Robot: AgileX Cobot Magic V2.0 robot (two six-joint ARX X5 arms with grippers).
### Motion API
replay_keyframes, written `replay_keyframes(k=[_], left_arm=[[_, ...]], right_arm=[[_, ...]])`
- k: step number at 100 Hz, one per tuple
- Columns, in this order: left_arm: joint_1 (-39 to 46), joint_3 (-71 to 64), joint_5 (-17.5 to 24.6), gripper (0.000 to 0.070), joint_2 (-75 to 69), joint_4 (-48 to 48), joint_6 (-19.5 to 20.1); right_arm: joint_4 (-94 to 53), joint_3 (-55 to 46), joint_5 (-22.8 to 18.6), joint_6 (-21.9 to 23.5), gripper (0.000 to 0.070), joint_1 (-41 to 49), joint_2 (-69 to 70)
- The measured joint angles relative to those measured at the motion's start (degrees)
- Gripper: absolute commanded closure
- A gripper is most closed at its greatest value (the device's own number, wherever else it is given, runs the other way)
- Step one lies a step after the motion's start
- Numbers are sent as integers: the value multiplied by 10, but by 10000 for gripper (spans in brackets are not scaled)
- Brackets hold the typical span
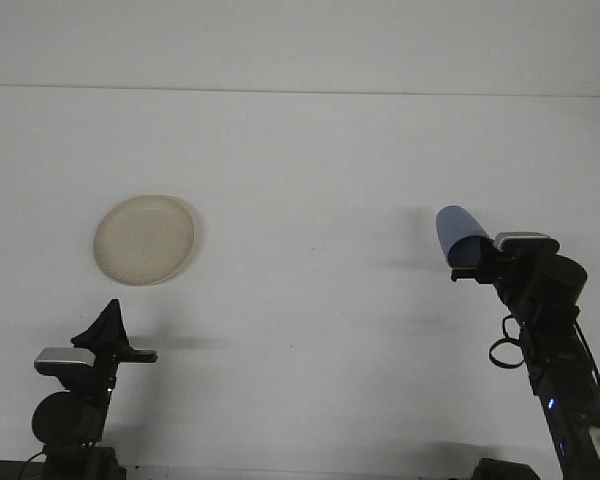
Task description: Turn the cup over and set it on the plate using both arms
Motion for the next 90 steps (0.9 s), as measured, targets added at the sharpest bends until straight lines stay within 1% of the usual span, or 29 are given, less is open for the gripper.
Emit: replay_keyframes(k=[6,20,37,50,69,79,90], left_arm=[[0,0,0,687,0,0,0],[0,0,0,687,0,0,0],[0,0,0,687,0,0,0],[0,0,0,687,0,0,0],[0,0,0,687,0,0,0],[0,0,0,687,0,0,0],[0,0,0,687,0,0,0]], right_arm=[[-59,10,9,7,697,11,-40],[-195,63,10,19,697,48,-109],[-352,146,12,46,697,108,-129],[-462,209,28,73,697,169,-107],[-583,301,71,104,697,273,-42],[-615,333,72,119,696,323,7],[-620,357,72,125,696,375,70]])
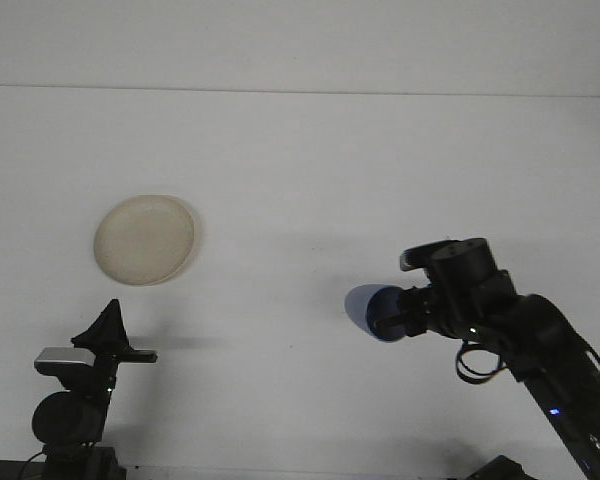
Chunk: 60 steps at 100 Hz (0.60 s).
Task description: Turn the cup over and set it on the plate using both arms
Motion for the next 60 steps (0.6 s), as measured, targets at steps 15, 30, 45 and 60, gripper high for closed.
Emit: replay_keyframes(k=[15,30,45,60], left_arm=[[0,0,0,687,0,0,0],[0,0,0,687,0,0,0],[0,0,0,687,0,0,0],[0,0,0,687,0,0,0]], right_arm=[[-21,33,0,3,696,63,95],[-27,73,14,3,696,107,183],[-47,128,22,-4,696,138,250],[-71,169,42,-17,696,153,305]])
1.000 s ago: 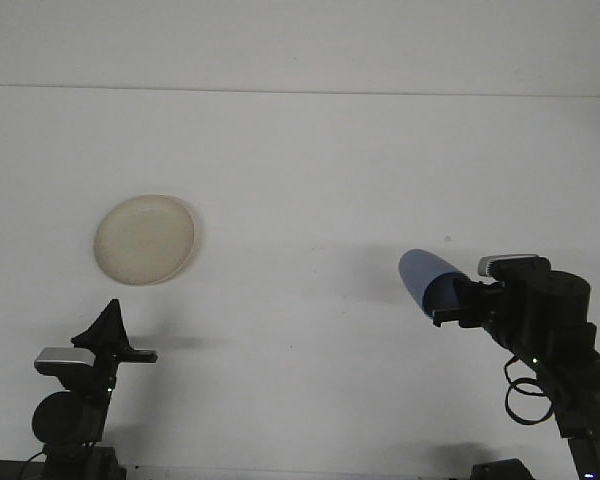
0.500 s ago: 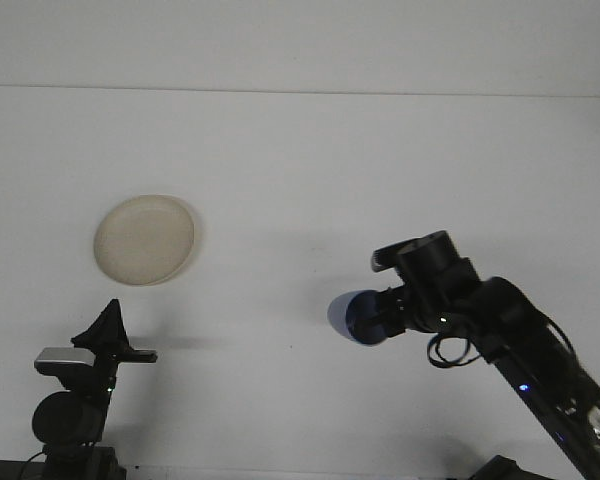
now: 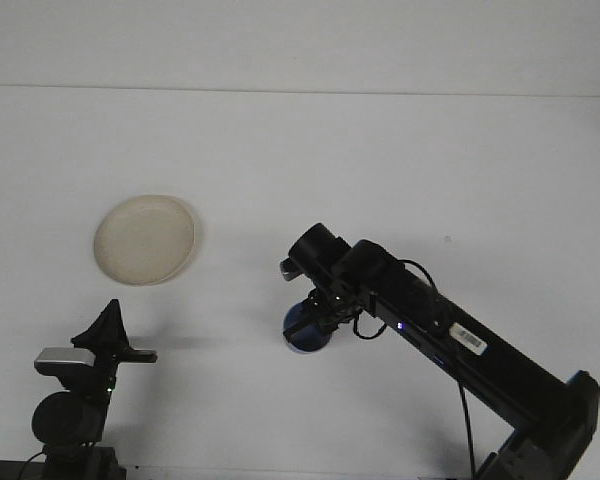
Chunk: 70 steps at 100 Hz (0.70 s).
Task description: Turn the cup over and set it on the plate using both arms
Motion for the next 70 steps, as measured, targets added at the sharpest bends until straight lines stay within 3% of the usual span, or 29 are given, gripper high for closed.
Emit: replay_keyframes(k=[70], left_arm=[[0,0,0,687,0,0,0]], right_arm=[[-2,3,17,-21,695,-4,61]])
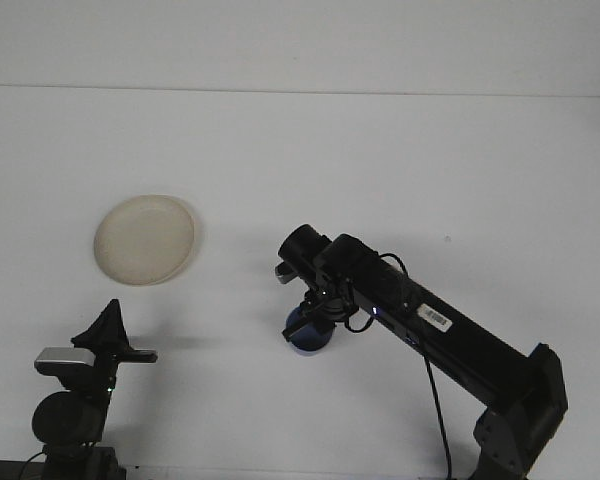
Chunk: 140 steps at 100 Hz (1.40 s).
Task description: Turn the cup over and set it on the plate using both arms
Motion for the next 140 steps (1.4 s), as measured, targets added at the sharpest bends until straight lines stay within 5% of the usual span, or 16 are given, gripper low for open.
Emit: replay_keyframes(k=[13,28,34,88,140], left_arm=[[0,0,0,687,0,0,0],[0,0,0,687,0,0,0],[0,0,0,687,0,0,0],[0,0,0,687,0,0,0],[0,0,0,687,0,0,0]], right_arm=[[0,0,-2,-2,638,0,2],[-3,0,-2,-5,288,0,2],[-4,0,-2,-6,228,0,2],[-9,3,-3,-17,219,-38,-82],[-31,5,-2,-80,220,-350,-243]])
